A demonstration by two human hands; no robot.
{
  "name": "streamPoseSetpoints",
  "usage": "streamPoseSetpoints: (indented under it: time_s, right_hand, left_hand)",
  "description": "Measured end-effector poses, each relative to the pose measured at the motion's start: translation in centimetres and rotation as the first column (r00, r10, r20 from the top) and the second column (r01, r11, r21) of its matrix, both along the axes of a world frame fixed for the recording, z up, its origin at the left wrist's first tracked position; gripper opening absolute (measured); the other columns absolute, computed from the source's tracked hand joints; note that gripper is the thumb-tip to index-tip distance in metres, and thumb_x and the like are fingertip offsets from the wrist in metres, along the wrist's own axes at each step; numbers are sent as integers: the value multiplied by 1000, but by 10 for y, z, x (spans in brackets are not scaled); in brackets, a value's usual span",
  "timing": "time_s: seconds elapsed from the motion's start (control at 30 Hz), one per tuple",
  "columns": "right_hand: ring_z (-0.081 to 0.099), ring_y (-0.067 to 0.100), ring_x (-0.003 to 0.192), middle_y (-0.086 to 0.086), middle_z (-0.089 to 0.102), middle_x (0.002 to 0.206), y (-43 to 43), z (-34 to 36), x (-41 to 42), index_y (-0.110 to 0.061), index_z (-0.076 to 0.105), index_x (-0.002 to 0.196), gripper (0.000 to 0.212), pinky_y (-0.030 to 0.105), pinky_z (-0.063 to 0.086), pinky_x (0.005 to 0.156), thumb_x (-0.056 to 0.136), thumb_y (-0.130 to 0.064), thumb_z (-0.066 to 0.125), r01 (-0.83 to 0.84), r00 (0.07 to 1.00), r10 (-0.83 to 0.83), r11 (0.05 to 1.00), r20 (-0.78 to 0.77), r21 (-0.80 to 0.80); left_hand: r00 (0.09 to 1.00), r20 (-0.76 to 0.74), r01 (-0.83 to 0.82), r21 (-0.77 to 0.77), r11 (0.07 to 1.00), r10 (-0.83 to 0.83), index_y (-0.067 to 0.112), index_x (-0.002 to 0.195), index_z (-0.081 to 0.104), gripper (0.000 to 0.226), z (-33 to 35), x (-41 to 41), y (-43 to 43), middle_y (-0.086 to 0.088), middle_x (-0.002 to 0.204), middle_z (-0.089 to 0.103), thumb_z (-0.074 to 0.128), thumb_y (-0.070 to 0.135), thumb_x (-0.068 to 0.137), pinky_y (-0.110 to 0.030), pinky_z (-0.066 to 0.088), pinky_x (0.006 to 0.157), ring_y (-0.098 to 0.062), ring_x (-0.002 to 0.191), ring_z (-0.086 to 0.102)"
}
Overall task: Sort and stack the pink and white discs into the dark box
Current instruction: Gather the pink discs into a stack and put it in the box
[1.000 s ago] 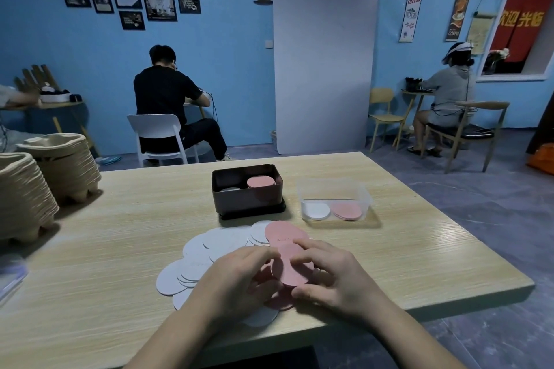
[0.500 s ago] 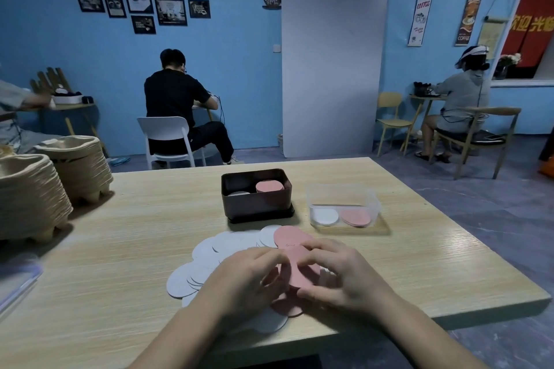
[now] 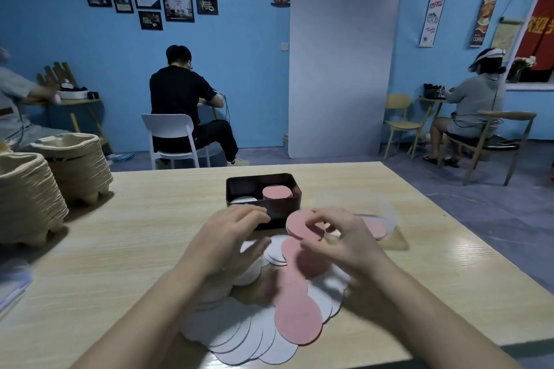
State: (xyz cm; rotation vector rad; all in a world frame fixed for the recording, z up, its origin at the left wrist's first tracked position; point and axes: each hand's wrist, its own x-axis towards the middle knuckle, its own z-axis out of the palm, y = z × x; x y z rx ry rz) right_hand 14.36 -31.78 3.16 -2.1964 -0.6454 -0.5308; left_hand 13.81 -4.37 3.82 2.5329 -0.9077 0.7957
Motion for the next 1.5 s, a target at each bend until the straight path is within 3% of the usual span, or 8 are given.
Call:
streamPoseSetpoints:
  time_s: [0.2, 0.4, 0.5, 0.6, 0.83, 1.0, 1.3, 1.5]
  right_hand:
    - [62, 10, 89, -12, 72, 94, 21, 34, 58, -24, 72, 92, 26, 31, 51, 79, 74, -35, 86, 78, 996, -78, 997, -49, 6]
    - [60, 11, 88, -11, 68, 88, 41, 49, 103, -27, 66, 86, 29, 35, 52, 81, 71, -45, 82, 119, 984, -132, 987, -117, -111]
    - [58, 8, 80, -13, 62, 78, 49, 48, 117, -29, 61, 79, 44, 31, 50, 72, 58, -65, 76, 147, 975, -176, 969, -138, -199]
    - [59, 15, 82, -13, 63, 77, 55, 46, 130, -30, 59, 74, 51, 35, 50, 77, 52, -76, 63, 190, 970, -224, 938, -91, -289]
    - [56, 15, 86, -14, 58, 75, 62, 51, 144, -31, 60, 72, 39, 35, 39, 81, 68, -67, 72, 238, 953, -298, 839, -47, -489]
    - [56, 15, 91, -14, 59, 81, 68, 57, 141, -30, 65, 79, 38, 34, 43, 85, 69, -65, 78, 225, 937, -335, 792, -96, -567]
    - [59, 15, 91, -12, 65, 87, 66, 60, 133, -29, 73, 86, 41, 33, 49, 82, 68, -66, 78, 224, 939, -324, 830, -115, -511]
    - [56, 14, 86, -9, 63, 91, 48, 58, 115, -28, 72, 84, 17, 39, 48, 85, 87, -44, 70, 210, 972, -231, 927, -33, -312]
  left_hand:
    - [997, -70, -44, -4, 999, 44, 24, 123, 65, 43, 12, 43, 11, 9, 132, 63, 45, 51, 96, -38, 50, 96, -16, 118, 58]
    - [990, -126, -73, -26, 997, 69, 27, 128, 63, 46, 3, 67, 20, 12, 138, 59, 39, 53, 98, -35, 42, 105, -12, 127, 51]
    - [988, -136, -75, -42, 996, 69, 29, 127, 62, 42, -7, 73, 23, 13, 137, 58, 41, 51, 99, -36, 40, 105, -11, 127, 51]
    - [990, -129, -69, -55, 996, 61, 27, 127, 62, 40, -15, 73, 25, 12, 137, 58, 43, 49, 100, -38, 41, 106, -12, 127, 51]
    - [990, -130, -68, -54, 996, 61, 27, 129, 60, 43, -19, 72, 26, 13, 138, 55, 42, 52, 99, -35, 37, 108, -11, 129, 47]
    - [990, -131, -67, -50, 996, 60, 29, 128, 59, 41, -19, 73, 26, 13, 139, 54, 42, 52, 99, -35, 36, 108, -11, 130, 46]
    - [982, -165, -91, -14, 996, 87, 32, 131, 57, 48, -10, 68, 28, 15, 147, 48, 36, 58, 97, -30, 27, 113, -9, 136, 39]
    - [992, -92, -91, -78, 993, 84, 27, 120, 63, 40, 8, 52, 24, 12, 138, 56, 40, 51, 97, -32, 36, 108, -11, 130, 47]
